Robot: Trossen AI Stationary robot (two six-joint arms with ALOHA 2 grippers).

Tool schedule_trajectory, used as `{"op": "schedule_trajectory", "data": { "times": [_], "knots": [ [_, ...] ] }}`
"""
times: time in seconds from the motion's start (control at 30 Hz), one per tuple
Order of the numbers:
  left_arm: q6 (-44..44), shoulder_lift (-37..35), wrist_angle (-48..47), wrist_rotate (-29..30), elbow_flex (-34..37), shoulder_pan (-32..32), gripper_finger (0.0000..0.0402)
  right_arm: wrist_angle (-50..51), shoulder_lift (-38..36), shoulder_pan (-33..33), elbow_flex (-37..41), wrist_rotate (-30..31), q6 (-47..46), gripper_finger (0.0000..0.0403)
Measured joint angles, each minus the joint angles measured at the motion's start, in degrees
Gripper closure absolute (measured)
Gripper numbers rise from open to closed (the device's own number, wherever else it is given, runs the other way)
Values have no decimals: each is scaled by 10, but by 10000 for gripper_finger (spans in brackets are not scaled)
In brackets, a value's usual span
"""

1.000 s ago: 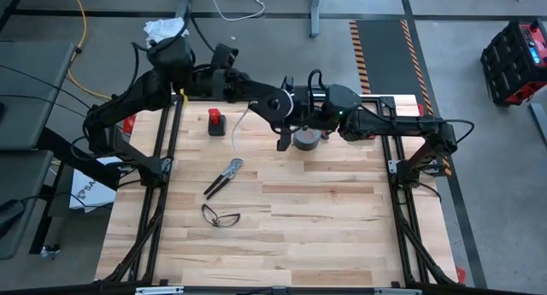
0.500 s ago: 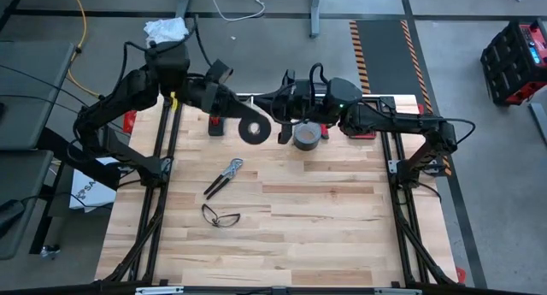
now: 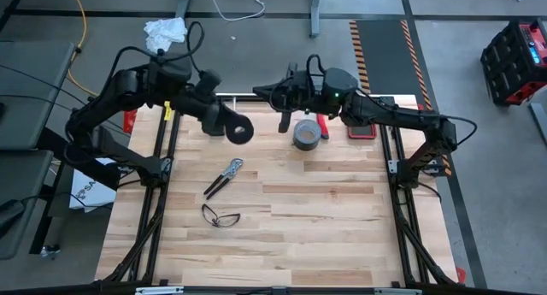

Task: Coil cords
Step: Coil the white wire onto the black spool

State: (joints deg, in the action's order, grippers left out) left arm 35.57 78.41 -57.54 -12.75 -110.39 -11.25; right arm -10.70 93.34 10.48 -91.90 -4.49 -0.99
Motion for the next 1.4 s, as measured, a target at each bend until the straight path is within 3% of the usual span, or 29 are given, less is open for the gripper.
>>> {"op": "schedule_trajectory", "data": {
  "times": [0.17,0.57,0.8,1.1,1.4],
  "knots": [
    [-80,-1,-14,72,0,-1,401,32,-3,15,0,-1,-2,402],
    [-108,-1,-57,67,0,0,402,98,-8,22,0,-5,0,402],
    [-202,-5,-55,106,-1,-1,401,188,-37,31,0,-1,9,398],
    [-257,-6,-4,118,-34,-1,401,288,-61,2,0,4,25,312],
    [-253,-6,59,117,-116,-1,401,289,-36,-47,1,114,21,252]
  ]
}}
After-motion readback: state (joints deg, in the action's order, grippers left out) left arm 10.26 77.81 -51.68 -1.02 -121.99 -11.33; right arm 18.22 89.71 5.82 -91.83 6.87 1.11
